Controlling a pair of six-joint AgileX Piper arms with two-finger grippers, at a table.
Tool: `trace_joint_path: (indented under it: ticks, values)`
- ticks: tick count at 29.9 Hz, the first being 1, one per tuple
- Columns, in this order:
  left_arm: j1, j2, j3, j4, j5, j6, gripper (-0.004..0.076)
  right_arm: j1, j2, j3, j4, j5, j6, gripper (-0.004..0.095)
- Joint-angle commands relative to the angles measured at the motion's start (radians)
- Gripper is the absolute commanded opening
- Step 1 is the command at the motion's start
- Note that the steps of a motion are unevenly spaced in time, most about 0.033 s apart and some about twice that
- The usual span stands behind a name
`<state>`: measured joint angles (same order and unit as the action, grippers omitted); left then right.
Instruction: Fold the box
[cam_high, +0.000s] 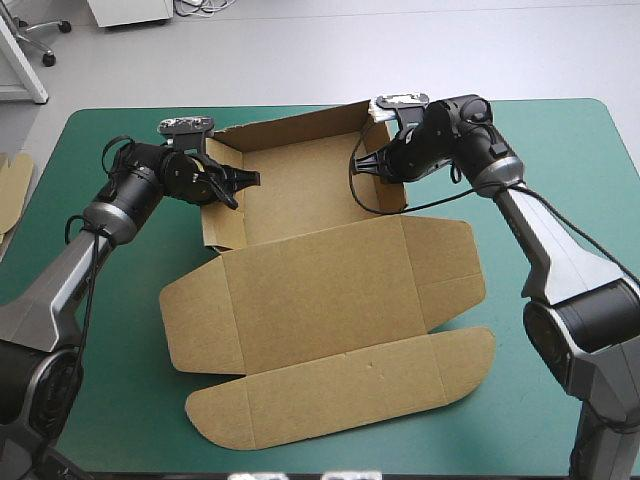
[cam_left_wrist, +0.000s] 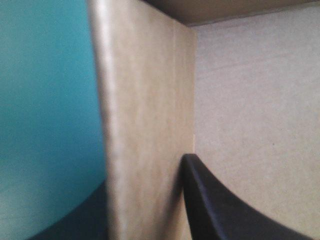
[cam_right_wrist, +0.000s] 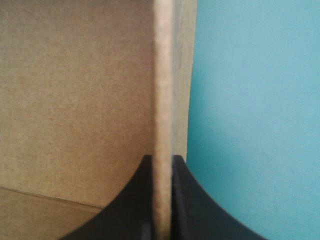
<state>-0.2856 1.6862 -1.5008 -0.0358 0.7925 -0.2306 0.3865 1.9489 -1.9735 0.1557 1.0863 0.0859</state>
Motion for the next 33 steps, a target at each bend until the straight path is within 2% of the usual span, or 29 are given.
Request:
trace_joint_path:
  ticks: [1,8,14,17,21,24,30,33]
  values:
    - [-0.014,-0.048,-0.026,-0.064,-0.097,0.033,-0.0014,0.002,-0.065,-0.039,0.050,-0.046,-0.002,-0.0017]
    - [-0.072,-0.048,-0.026,-0.072,-0.148,0.041,-0.0014,0.009,-0.065,-0.039,0.019,-0.040,0.007,-0.0017]
    - [-0.102,-0.048,-0.026,0.067,-0.106,0.041,-0.0008,0.012,-0.065,-0.039,0.019,-0.038,0.009,-0.0017]
    - [-0.102,-0.048,-0.026,0.138,-0.078,0.041,0.0066,0.012,-0.065,-0.039,0.019,-0.037,0.009,-0.0018]
    - [-0.102,-0.051,-0.026,0.138,-0.087,0.039,0.0256,0.012,-0.065,-0.039,0.019,-0.039,0.009,-0.0018]
    - [-0.102,-0.054,-0.026,0.111,-0.122,0.028,0.0353,0.012,-0.065,-0.039,0.019,-0.041,0.009,-0.0018]
    - [-0.102,-0.056,-0.026,0.041,-0.162,0.018,0.0365,0.010,-0.065,-0.039,0.019,-0.048,0.007,-0.0018]
    - [-0.102,-0.056,-0.026,0.036,-0.176,0.018,0.0340,0.010,-0.065,-0.039,0.019,-0.055,0.007,-0.0018]
